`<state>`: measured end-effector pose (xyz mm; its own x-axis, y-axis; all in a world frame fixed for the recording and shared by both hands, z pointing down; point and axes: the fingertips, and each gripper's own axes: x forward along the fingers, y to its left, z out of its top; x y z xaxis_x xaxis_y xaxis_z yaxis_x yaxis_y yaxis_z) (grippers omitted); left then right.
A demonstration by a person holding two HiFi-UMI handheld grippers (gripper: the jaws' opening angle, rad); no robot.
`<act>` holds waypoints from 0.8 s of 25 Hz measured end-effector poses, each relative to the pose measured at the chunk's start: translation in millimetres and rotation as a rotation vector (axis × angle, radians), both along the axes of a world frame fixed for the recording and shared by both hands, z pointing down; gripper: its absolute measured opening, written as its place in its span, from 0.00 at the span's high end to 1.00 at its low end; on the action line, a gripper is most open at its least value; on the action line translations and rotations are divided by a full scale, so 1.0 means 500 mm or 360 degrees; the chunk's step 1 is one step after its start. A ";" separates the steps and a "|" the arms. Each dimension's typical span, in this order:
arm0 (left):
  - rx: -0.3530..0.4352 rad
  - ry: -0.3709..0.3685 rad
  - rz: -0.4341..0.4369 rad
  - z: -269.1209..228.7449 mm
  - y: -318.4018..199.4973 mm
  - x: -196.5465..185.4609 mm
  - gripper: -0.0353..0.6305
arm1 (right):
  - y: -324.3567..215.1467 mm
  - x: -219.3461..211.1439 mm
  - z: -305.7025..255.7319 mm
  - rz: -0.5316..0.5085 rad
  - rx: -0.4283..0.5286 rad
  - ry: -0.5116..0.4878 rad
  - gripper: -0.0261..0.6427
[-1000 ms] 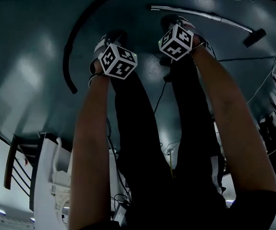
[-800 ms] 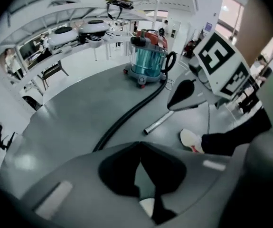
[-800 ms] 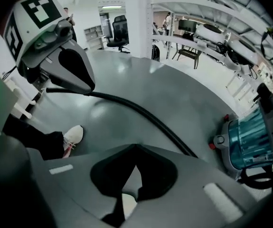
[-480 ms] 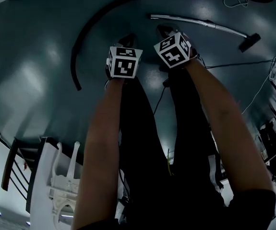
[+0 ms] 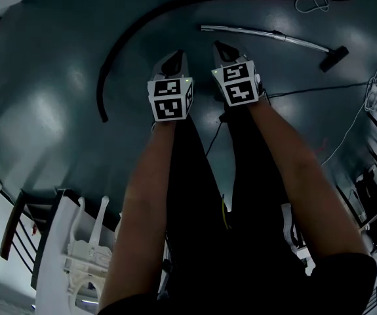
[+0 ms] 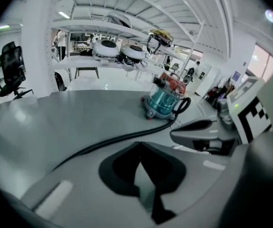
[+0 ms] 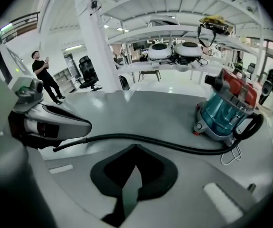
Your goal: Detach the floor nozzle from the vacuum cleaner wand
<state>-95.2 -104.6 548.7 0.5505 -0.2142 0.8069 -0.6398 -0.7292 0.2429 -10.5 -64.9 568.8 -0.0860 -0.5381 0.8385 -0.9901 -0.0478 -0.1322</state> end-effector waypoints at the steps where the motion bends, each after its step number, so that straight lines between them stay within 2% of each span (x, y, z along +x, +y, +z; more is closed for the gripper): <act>1: 0.0005 0.0008 -0.0012 -0.010 0.003 0.001 0.93 | 0.006 0.001 -0.011 0.0033 0.0013 -0.0006 0.97; 6: 0.0020 0.0023 -0.0024 -0.045 0.038 0.005 0.93 | 0.032 0.015 -0.063 0.0308 0.0052 -0.0098 0.97; 8: 0.0029 0.0033 -0.0057 -0.059 0.045 0.003 0.93 | 0.035 0.012 -0.085 0.0369 0.0083 -0.0133 0.97; 11: 0.0053 0.0052 -0.0151 -0.081 0.042 -0.004 0.93 | 0.030 -0.006 -0.120 0.0338 0.0141 -0.0170 0.97; 14: 0.0061 0.0062 -0.0221 -0.093 0.037 -0.012 0.93 | 0.032 -0.019 -0.138 0.0250 0.0175 -0.0133 0.97; 20: 0.0102 0.0068 -0.0237 -0.112 0.030 -0.031 0.93 | 0.050 -0.024 -0.146 0.0227 0.0174 -0.0090 0.97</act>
